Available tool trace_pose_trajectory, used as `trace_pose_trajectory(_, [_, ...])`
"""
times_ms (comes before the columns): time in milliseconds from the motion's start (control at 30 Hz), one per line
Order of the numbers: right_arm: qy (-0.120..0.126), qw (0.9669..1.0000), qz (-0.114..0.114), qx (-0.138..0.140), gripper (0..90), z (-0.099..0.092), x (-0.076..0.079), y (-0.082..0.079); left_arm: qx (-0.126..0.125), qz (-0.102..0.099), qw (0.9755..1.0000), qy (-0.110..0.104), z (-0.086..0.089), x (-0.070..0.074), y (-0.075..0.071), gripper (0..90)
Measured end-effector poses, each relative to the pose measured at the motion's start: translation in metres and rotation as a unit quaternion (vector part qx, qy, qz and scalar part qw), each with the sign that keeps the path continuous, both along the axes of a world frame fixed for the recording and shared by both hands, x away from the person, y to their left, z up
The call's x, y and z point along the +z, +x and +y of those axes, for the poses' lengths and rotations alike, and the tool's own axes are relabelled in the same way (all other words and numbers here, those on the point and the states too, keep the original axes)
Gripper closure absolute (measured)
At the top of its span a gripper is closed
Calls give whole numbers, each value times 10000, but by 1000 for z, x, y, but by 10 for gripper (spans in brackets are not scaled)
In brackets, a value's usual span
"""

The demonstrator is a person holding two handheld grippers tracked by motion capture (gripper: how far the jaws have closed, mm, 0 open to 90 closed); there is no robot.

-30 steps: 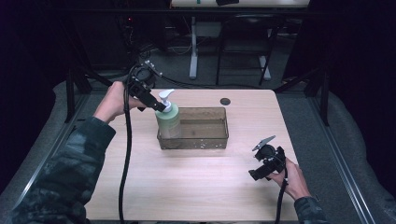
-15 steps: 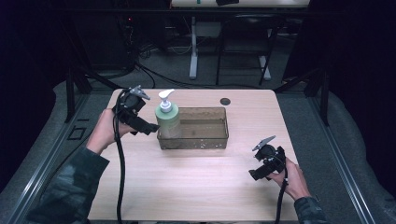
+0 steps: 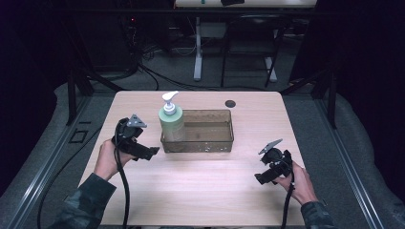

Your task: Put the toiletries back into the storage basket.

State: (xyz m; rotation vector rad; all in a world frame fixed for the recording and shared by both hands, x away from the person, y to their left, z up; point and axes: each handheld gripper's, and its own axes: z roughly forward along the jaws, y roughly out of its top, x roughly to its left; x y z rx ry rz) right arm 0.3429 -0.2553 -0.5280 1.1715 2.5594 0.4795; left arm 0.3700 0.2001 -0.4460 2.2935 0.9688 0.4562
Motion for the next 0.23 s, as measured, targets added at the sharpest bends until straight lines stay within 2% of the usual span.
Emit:
trace_pose_trajectory(100, [1,10000,8,-11,30,-1,0,0,17,119,9999,-78,4,-11,2,2])
trace_pose_trajectory(233, [-19,10000,-3,-20,30,-1,-1,1,77,114,9998,-121,10,-25,3,2])
